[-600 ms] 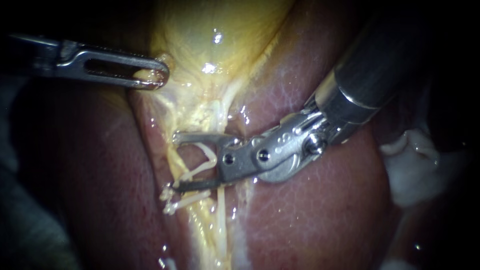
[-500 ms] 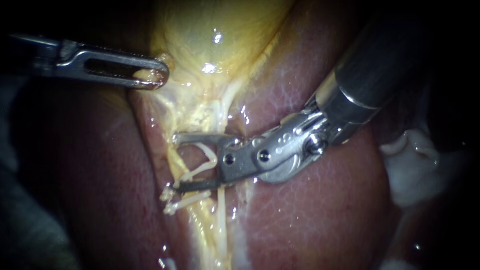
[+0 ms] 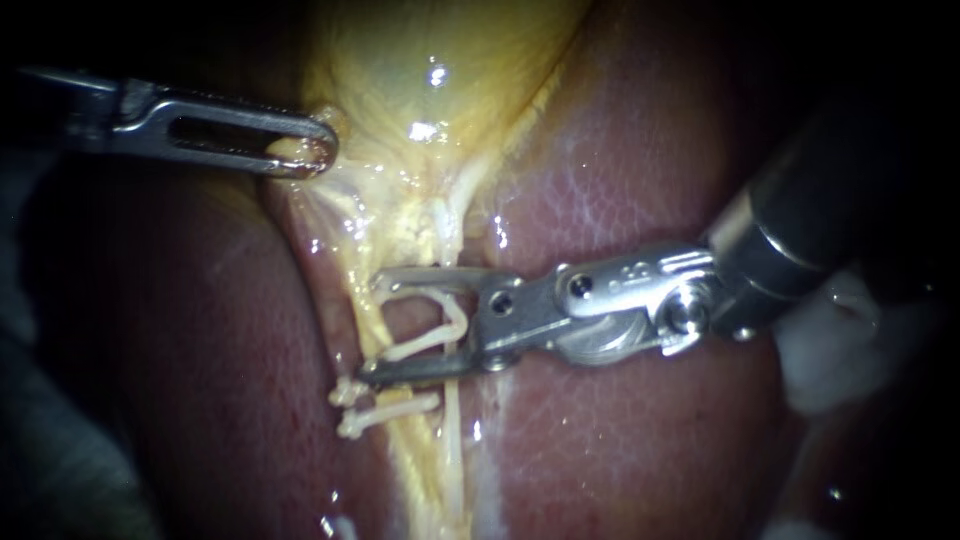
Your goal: Clipping third clip left tube
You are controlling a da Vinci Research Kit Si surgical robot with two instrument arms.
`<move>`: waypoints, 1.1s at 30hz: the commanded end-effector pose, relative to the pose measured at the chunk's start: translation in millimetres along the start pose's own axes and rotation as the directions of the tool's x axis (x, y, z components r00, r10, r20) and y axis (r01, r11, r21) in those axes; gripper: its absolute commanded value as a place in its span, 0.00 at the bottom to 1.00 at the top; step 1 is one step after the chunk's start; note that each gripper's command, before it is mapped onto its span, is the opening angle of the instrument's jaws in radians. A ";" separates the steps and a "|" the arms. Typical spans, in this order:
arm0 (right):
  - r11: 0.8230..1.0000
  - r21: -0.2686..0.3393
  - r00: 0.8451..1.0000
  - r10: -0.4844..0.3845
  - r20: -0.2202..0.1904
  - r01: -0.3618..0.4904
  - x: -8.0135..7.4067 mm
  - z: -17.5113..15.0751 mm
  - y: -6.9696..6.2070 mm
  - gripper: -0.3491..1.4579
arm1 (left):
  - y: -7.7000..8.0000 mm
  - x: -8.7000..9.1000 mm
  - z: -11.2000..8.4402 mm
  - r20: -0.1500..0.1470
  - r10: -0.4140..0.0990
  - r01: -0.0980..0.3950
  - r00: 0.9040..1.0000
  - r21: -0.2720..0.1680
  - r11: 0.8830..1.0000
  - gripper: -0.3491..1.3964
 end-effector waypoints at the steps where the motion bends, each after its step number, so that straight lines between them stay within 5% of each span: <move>1: 0.999 0.009 0.999 0.036 -0.004 -0.036 0.0 0.0 0.0 0.47 | 0.0 0.0 0.0 0.000 0.000 0.000 1.000 -0.001 1.000 0.00; 5: 0.981 0.058 0.982 0.188 -0.037 -0.185 -0.2 -0.3 0.2 0.47 | 0.0 0.0 0.0 0.000 0.000 0.000 1.000 -0.001 1.000 0.00; 9: 0.942 0.107 0.944 0.324 -0.057 -0.317 -0.4 -0.6 0.9 0.47 | 0.0 0.0 0.0 0.000 0.000 0.000 1.000 -0.001 1.000 0.00; 13: 0.906 0.151 0.910 0.409 -0.070 -0.395 -0.8 -1.2 1.9 0.47 | 0.0 0.0 -0.1 0.001 0.001 -0.001 1.000 -0.001 1.000 0.00; 19: 0.876 0.190 0.884 0.462 -0.071 -0.443 -1.9 -2.2 3.5 0.47 | 0.0 0.0 -0.1 0.001 0.000 0.000 1.000 -0.001 1.000 0.00; 33: 0.862 0.257 0.888 0.459 -0.030 -0.437 -5.4 -1.8 5.8 0.47 | 0.0 0.0 -0.1 0.001 0.001 -0.001 1.000 -0.001 1.000 0.00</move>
